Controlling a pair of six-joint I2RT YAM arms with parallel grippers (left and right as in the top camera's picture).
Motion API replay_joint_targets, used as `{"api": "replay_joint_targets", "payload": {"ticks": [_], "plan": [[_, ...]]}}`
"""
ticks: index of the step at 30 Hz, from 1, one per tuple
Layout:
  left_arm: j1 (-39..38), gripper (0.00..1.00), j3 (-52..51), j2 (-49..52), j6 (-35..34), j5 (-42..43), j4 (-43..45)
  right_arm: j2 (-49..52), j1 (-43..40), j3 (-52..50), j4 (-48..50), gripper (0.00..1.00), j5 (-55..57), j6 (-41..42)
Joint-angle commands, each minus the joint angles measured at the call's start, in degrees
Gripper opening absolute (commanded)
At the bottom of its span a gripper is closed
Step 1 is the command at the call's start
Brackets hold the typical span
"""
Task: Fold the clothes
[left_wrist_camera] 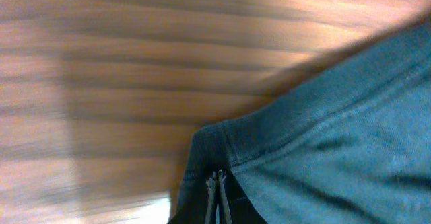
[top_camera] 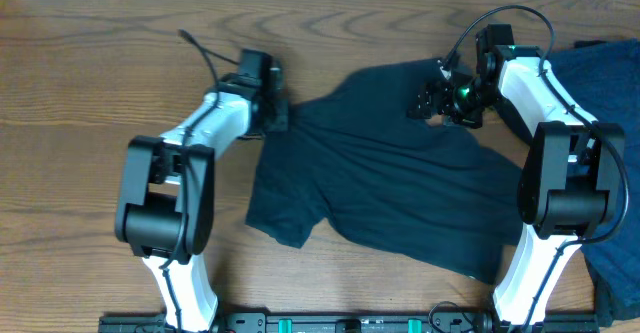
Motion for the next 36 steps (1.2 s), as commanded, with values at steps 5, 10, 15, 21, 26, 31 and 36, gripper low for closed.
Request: {"api": "replay_joint_targets", "payload": {"ticks": [5, 10, 15, 21, 26, 31, 36], "plan": [[12.87, 0.06, -3.89, 5.9, -8.41, -11.69, -7.04, -1.75, -0.22, 0.68, -0.04, 0.99, -0.24, -0.44], [16.83, 0.06, -3.87, 5.84, -7.67, -5.6, -7.61, -1.75, -0.22, 0.68, -0.04, 0.99, -0.24, -0.44], [17.18, 0.08, -3.48, 4.22, -7.41, -2.21, -6.82, -1.75, -0.22, 0.68, -0.04, 0.99, -0.24, -0.44], [16.59, 0.15, -2.84, -5.97, -6.86, 2.93, -6.88, -1.75, -0.22, 0.68, -0.04, 0.99, -0.24, -0.44], [14.8, 0.22, -2.84, -20.35, -6.86, 4.83, -12.63, -1.75, -0.22, 0.68, -0.04, 0.99, -0.24, -0.44], [12.09, 0.22, -2.86, -29.07, -6.86, 4.81, -22.08, -1.75, -0.22, 0.68, 1.4, 0.99, -0.33, 0.57], [9.2, 0.22, -3.32, -32.7, -6.86, 4.83, -29.57, -1.75, -0.2, 0.68, 3.28, 0.99, -0.74, 1.33]]}}
